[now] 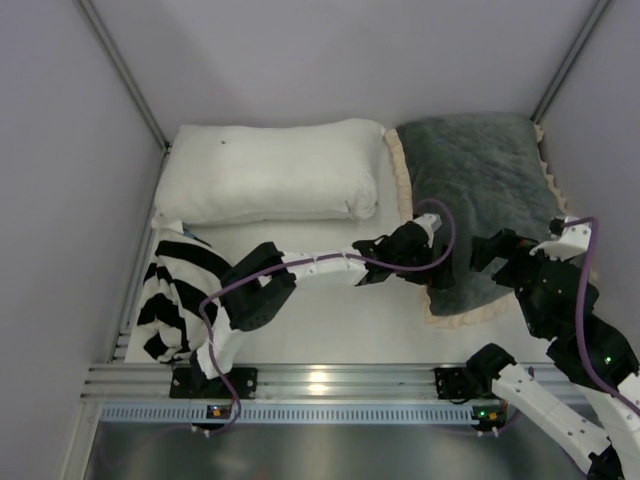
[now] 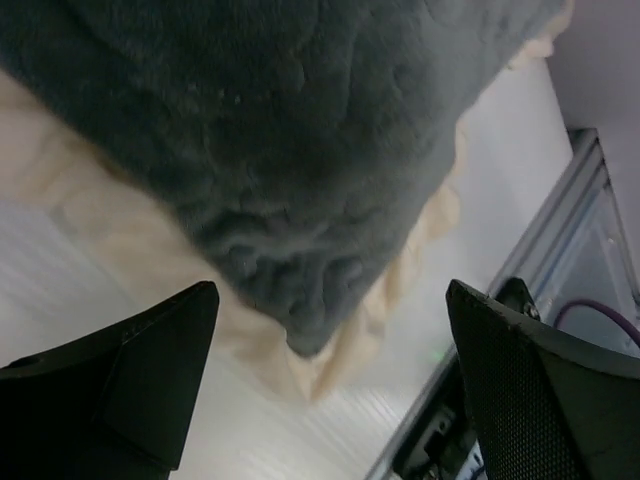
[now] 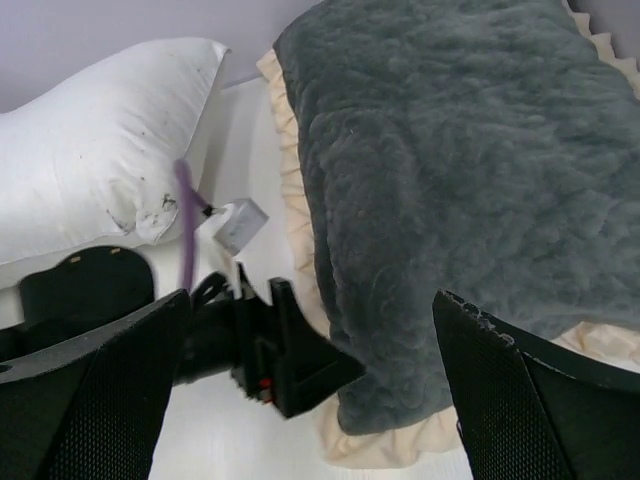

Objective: Remove the pillowcase from the pillow

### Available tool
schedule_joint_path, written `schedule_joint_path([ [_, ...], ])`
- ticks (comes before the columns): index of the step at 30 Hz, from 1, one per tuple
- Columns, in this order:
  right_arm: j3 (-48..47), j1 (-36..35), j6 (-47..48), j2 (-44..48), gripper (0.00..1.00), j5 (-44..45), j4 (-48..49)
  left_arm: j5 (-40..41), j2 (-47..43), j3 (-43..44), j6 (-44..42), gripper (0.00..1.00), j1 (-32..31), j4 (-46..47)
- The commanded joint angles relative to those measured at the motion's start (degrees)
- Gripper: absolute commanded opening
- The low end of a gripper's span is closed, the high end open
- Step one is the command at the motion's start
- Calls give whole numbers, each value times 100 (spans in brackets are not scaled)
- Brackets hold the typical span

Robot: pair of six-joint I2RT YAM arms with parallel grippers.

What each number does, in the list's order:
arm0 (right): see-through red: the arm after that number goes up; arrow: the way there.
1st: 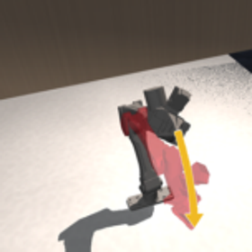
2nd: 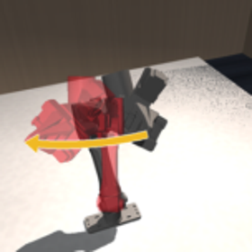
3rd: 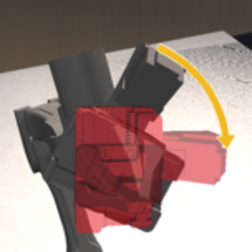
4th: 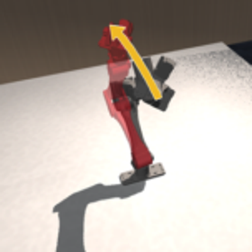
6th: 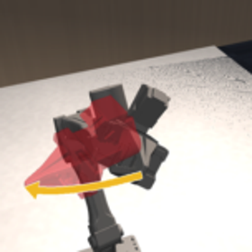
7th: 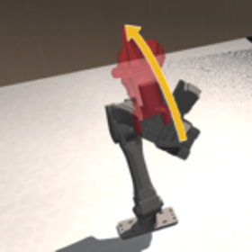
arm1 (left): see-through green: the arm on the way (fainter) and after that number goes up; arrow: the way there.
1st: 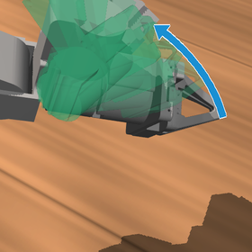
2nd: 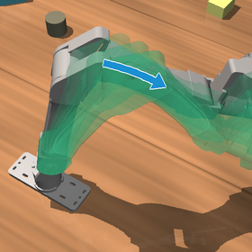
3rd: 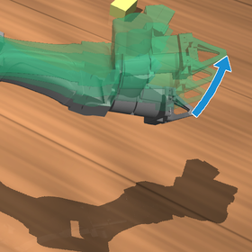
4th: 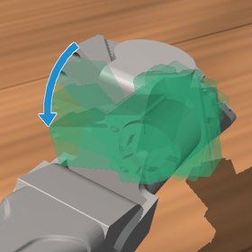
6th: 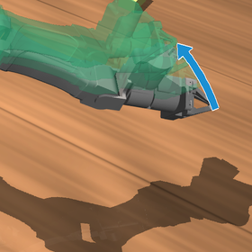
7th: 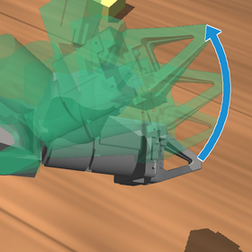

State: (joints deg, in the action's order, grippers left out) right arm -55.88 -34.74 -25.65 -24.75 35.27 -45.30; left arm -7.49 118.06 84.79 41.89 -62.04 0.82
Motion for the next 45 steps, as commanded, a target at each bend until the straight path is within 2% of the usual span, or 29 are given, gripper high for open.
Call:
schedule_joint_path([
  [1,-327,-94,95,163,99,113,-506,474,769,1186,-532,99,-10,-529],
  [5,-529,-94,227,278,100,130,-629,687,1526,1979,-656,99,-1,-1110],
  [10,-635,-112,455,357,99,384,-647,476,1983,2172,-463,97,-1,-935],
  [14,-591,-129,429,357,99,297,-638,257,2160,2165,-270,88,-1,-707],
  [18,-538,-129,324,305,100,165,-691,283,2134,2007,-111,36,8,-487],
  [19,-530,-138,298,296,99,113,-708,283,2081,1936,-111,14,25,-425],
  [20,-503,-147,280,287,99,95,-726,300,1907,1727,-85,4,43,-390],
  [21,-494,-138,262,269,99,77,-735,353,1783,1577,-93,0,43,-355],
  [24,-398,-138,174,164,99,-11,-770,528,1107,885,-242,0,52,-275],
  [26,-336,-138,78,59,99,-195,-770,931,650,435,-330,0,52,-301],
  [31,-178,-138,-54,-495,100,-712,-656,1626,-1256,-1022,-348,0,113,-767],
  [35,-64,-129,-10,-864,99,-925,-419,2530,-2645,-1692,-383,0,140,-1373],
  [41,383,-129,-115,-1514,99,-1232,-7,3270,-4553,-2125,-348,0,254,-2401],
  [45,744,-129,-221,-1892,99,-1435,328,3578,-5476,-1898,-427,0,271,-2911],
])
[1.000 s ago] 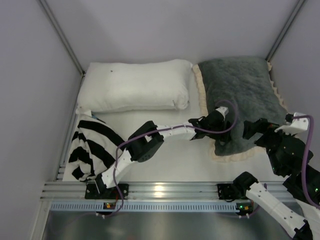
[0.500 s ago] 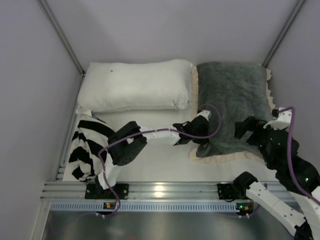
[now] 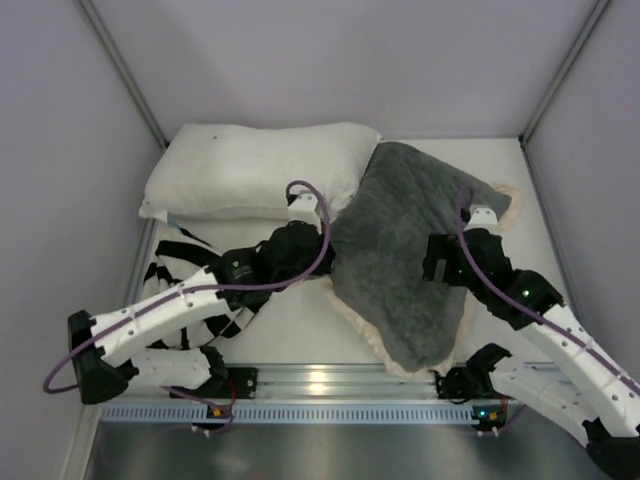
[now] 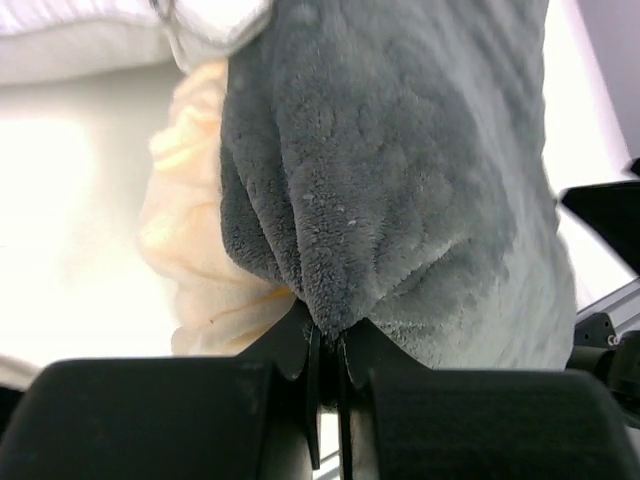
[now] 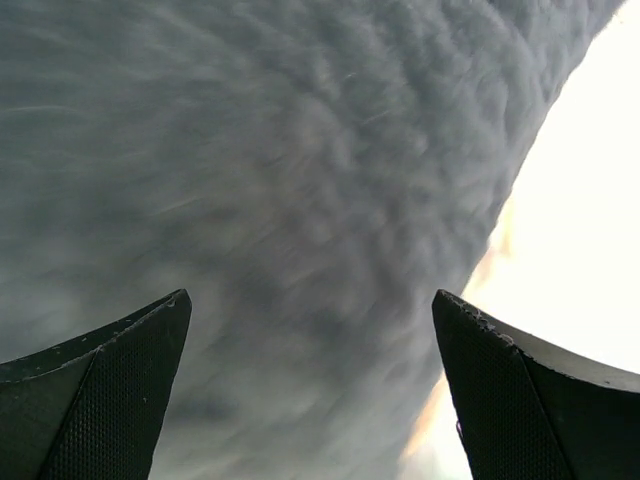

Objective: Remove the pillowcase from the pillow

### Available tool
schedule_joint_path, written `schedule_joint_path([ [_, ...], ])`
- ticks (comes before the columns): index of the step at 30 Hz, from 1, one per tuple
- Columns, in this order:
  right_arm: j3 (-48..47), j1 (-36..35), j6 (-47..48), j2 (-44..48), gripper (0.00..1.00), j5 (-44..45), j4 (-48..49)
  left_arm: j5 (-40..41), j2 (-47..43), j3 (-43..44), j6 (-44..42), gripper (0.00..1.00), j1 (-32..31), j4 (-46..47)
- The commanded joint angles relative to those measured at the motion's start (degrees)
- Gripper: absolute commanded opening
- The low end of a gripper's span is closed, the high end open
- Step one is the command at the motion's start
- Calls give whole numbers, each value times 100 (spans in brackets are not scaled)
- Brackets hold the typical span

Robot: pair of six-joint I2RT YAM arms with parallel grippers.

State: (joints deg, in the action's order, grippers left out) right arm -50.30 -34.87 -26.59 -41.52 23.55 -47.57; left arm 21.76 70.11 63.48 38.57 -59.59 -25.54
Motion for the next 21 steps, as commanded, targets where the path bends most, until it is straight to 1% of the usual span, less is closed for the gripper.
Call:
schedule_joint_path([
  [1,231,-116,-127,-277,99,-315,591,672,-830,313,-121,0,27,-337],
  [3,389,-125,-145,-418,98,-438,783,585,-1156,602,-270,0,27,-382],
  [6,679,-134,-241,-541,93,-912,1073,207,-1236,963,-464,0,27,-373],
  [7,732,-169,-329,-576,91,-1105,1231,-142,-1201,1216,-508,0,27,-373],
  [9,847,-230,-382,-673,90,-1221,1373,-548,-1088,1403,-596,0,18,-260],
  [10,855,-283,-391,-708,90,-1239,1478,-1037,-1052,1499,-666,0,27,-172],
  [11,829,-309,-374,-743,90,-1221,1514,-1320,-1017,1509,-701,0,27,-49],
  [13,768,-318,-312,-875,91,-1082,1540,-1918,-938,1483,-763,0,27,478],
  [14,707,-318,-277,-945,91,-1046,1575,-2600,-876,1526,-798,0,18,671],
  [15,671,-318,-233,-989,91,-1028,1610,-2867,-789,1605,-842,0,27,812],
  [16,627,-318,-215,-1042,91,-1098,1637,-3079,-562,1728,-886,0,27,962],
  [17,523,-318,-215,-1138,91,-1177,1733,-3212,-438,2059,-877,0,27,963],
  [20,338,-406,-250,-1114,91,-1257,1786,-3686,28,2650,-868,0,27,981],
  [21,311,-424,-259,-1061,91,-1239,1795,-3809,134,3043,-877,0,27,981],
])
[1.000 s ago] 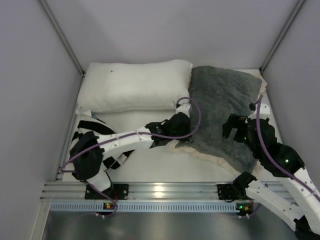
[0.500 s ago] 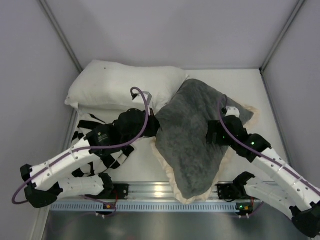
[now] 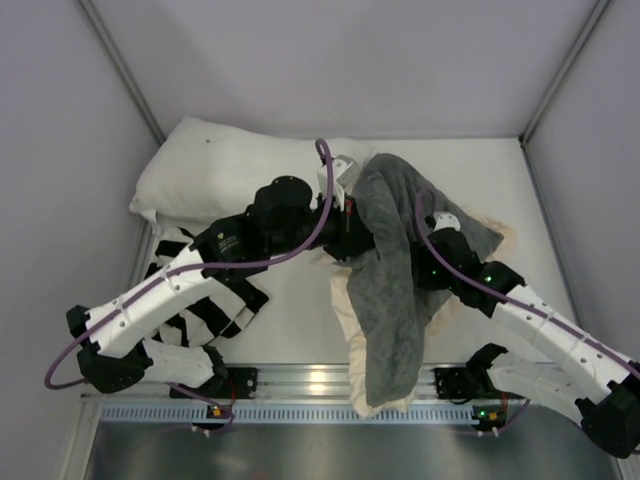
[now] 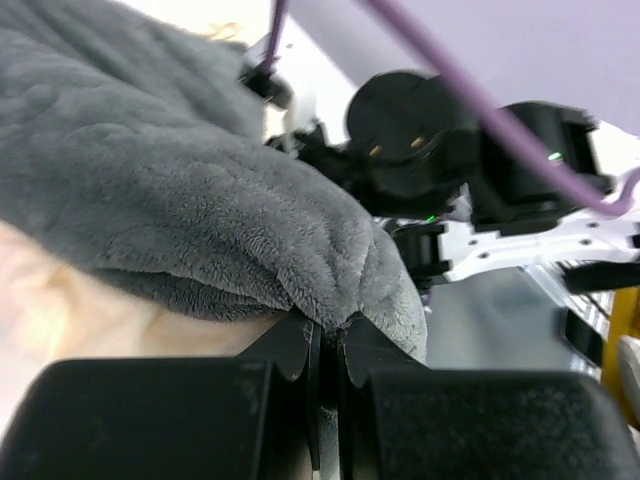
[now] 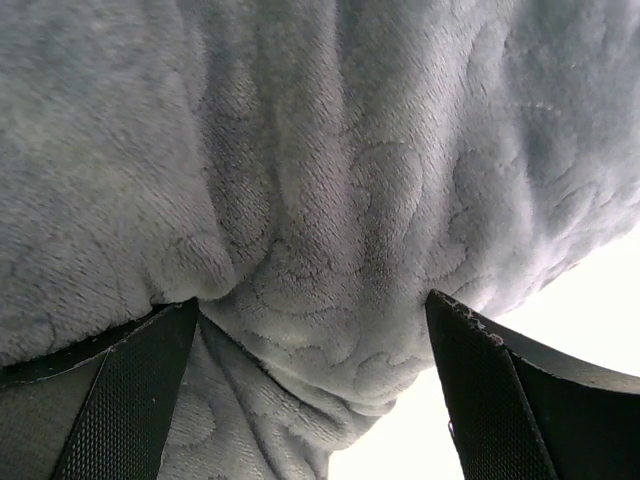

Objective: Remove the pillowcase from the pillow

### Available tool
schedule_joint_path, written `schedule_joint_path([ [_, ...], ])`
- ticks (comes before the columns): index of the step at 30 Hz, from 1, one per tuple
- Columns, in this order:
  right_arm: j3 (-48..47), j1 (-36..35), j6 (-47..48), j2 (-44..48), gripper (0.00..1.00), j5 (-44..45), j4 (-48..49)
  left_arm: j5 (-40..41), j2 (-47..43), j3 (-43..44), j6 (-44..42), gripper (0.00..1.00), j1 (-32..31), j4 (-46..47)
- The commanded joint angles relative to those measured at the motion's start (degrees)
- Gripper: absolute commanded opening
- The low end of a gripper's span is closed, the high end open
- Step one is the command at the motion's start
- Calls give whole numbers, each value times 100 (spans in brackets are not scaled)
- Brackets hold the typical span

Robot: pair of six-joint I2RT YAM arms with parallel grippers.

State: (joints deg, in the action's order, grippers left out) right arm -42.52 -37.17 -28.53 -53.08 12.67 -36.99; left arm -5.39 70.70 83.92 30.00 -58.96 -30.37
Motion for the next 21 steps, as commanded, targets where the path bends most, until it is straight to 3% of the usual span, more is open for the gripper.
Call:
schedule_joint_path([
  [1,-554,-203,-56,157,91,-150,737,-1096,259,1186,-55,0,-37,1438],
  [6,-1056,-194,190,395,92,384,282,-806,778,2845,-363,0,-37,823],
  [10,-1171,-194,234,404,93,237,192,-499,797,3454,-398,0,-37,682],
  [21,-995,-247,138,237,92,-781,772,-472,-90,3333,-20,0,-37,848],
])
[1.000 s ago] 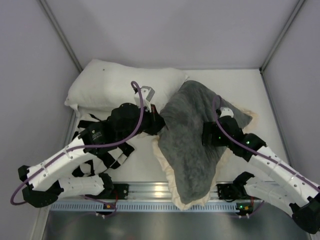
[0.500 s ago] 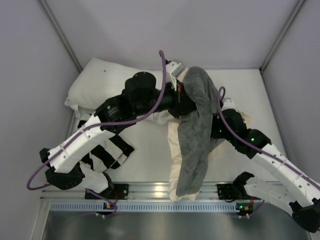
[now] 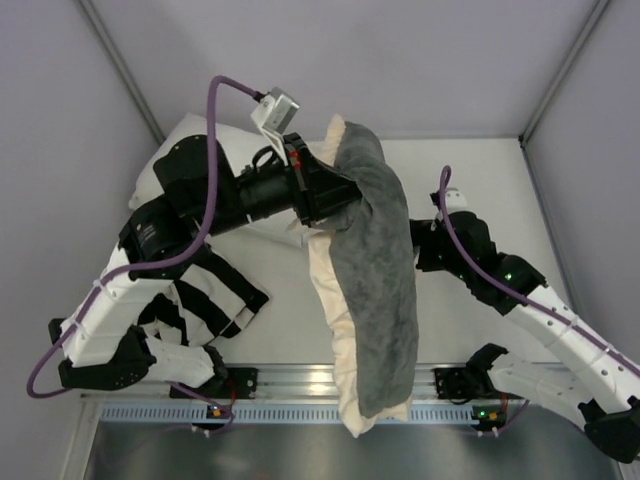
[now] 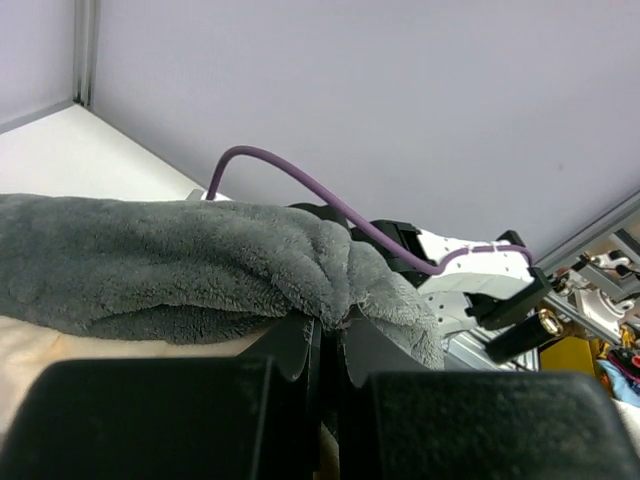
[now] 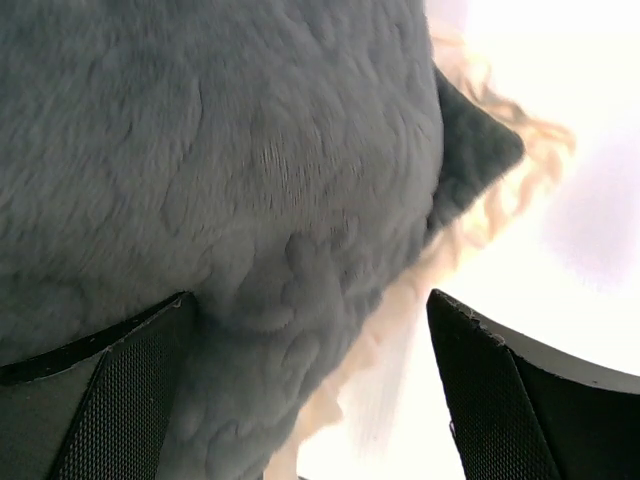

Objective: Remove the pillowcase from the pillow

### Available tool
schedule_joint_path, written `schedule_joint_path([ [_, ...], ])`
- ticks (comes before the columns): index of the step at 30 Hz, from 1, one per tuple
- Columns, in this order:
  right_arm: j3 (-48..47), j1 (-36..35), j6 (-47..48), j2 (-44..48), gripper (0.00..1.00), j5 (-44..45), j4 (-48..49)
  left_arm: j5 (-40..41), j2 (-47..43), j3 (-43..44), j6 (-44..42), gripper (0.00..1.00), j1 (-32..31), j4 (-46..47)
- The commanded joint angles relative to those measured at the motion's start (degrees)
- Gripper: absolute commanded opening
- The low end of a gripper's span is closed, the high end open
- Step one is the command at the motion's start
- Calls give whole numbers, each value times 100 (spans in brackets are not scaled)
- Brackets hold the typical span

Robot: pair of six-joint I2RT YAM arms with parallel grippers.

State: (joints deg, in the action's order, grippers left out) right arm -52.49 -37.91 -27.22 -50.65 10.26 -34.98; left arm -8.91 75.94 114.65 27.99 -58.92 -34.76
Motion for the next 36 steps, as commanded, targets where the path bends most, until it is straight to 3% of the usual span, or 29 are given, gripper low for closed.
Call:
schedule_joint_path([
  [1,-33,-216,24,-76,92,-682,632,-120,-755,260,163,0,-41,1357],
  [8,-262,-893,-301,-744,92,-1587,1334,-392,-713,532,277,0,-41,1481],
  [13,-350,-1534,-424,-552,91,-1439,1590,-1077,-72,927,435,0,-41,1253],
  [17,-455,-1869,-240,-463,90,-1607,1548,-1061,289,936,497,0,-41,1095],
  [19,-482,-1966,-248,-227,90,-1170,1233,-965,412,928,506,0,-41,1007],
  [23,-455,-1966,-362,318,94,1321,345,-850,238,542,602,0,-32,989],
  [26,-464,-1756,-512,451,97,1865,36,-649,-420,-280,690,0,-41,1076],
  [29,-525,-1063,-617,224,98,1079,35,-167,-1404,-1292,778,0,-41,1332],
  [32,-745,-140,-600,-216,98,216,175,248,-2170,-1664,769,0,-41,1069],
  [36,-1104,712,-565,-873,98,-172,710,600,-2724,-1972,805,0,-41,717],
])
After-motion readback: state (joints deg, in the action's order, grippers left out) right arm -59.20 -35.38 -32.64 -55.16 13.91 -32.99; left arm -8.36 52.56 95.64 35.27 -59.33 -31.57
